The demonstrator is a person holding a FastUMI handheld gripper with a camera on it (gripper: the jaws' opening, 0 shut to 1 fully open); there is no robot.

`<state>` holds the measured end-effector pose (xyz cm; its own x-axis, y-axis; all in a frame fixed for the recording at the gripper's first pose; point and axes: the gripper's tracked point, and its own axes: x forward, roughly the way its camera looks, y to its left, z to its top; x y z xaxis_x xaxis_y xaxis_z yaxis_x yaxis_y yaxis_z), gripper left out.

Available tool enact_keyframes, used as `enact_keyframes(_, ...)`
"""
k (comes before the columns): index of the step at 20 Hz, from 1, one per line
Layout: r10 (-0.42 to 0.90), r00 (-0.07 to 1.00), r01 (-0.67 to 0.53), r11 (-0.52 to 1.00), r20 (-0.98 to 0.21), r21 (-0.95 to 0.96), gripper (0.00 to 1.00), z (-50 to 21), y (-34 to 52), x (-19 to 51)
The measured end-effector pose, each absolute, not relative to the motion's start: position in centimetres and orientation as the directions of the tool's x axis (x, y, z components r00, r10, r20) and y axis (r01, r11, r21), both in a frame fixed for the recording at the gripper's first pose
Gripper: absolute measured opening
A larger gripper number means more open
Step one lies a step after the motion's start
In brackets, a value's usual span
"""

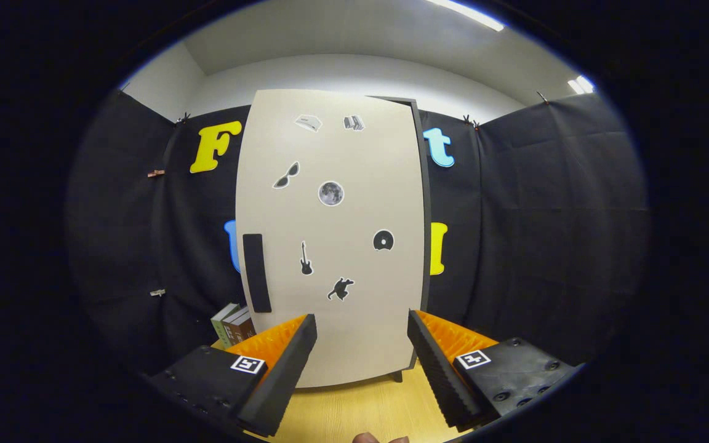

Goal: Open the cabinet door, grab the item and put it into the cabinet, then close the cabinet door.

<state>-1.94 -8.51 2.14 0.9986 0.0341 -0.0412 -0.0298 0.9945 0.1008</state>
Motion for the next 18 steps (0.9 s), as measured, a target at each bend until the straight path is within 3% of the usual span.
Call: enact_keyframes(18,0.038,0.998,-0.033,0.996,-0.052,0.088,0.97,1.0,-8.6,-3.4)
